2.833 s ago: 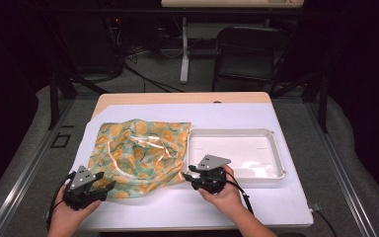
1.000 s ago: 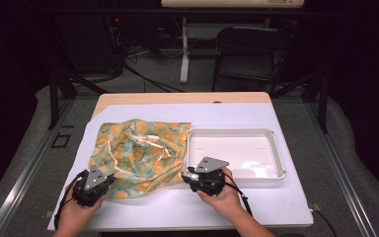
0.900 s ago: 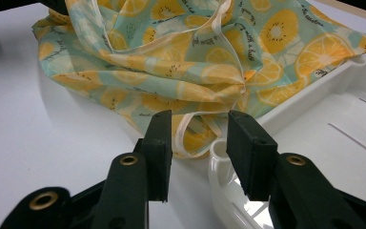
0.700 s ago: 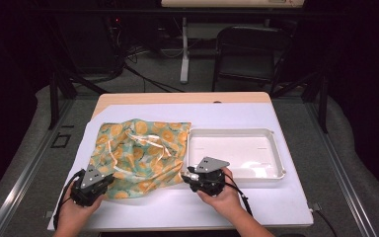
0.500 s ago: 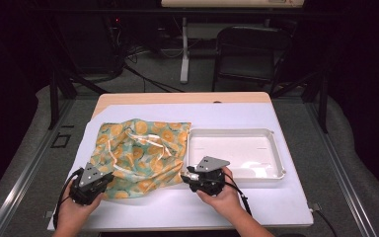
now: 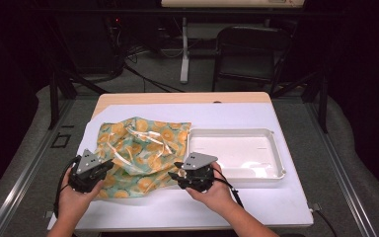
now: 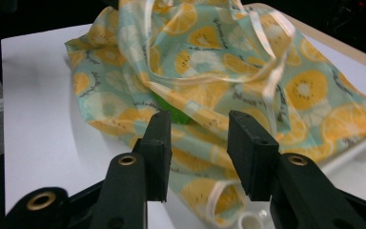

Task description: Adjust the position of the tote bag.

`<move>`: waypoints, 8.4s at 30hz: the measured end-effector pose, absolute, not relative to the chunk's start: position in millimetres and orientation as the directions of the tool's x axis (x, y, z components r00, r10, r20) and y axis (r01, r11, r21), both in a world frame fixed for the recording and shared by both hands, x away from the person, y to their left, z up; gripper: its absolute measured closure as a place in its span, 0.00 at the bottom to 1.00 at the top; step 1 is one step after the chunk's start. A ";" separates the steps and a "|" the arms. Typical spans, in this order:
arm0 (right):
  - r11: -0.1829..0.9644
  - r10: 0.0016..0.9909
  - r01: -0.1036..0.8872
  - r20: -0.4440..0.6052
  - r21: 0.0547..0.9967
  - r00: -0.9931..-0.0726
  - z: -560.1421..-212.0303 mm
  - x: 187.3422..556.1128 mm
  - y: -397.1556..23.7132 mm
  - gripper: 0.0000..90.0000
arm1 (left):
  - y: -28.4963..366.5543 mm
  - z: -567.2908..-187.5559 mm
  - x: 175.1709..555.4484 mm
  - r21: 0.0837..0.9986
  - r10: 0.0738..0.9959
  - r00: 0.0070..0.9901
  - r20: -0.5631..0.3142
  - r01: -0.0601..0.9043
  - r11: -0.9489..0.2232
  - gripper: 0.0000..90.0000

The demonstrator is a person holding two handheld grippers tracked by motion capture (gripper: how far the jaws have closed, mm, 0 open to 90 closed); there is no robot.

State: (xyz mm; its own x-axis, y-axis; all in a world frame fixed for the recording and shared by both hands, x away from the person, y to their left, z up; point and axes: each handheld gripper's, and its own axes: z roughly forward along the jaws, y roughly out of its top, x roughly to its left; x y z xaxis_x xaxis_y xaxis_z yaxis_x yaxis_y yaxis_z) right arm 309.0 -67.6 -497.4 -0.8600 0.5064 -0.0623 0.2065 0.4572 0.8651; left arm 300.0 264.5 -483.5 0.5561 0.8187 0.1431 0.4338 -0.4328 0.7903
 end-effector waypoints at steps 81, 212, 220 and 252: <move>0.631 0.625 0.198 -0.340 0.750 -0.703 -451.7 421.2 -2.4 1.00 | 232.8 -457.8 377.5 0.812 0.871 0.467 0.153 0.442 -0.380 1.00; 0.695 0.520 0.314 -0.151 0.647 -0.841 -525.5 435.0 41.0 0.96 | 229.3 -523.6 440.0 0.619 0.701 0.686 0.195 0.468 -0.631 0.47; 0.693 0.522 0.320 -0.144 0.646 -0.841 -527.3 436.6 38.0 0.95 | 227.5 -529.8 449.8 0.604 0.688 0.709 0.157 0.482 -0.635 0.49; 0.575 0.565 0.343 -0.058 0.743 -0.823 -508.9 432.1 26.0 0.69 | 234.3 -518.3 449.7 0.634 0.720 0.670 0.179 0.480 -0.606 0.99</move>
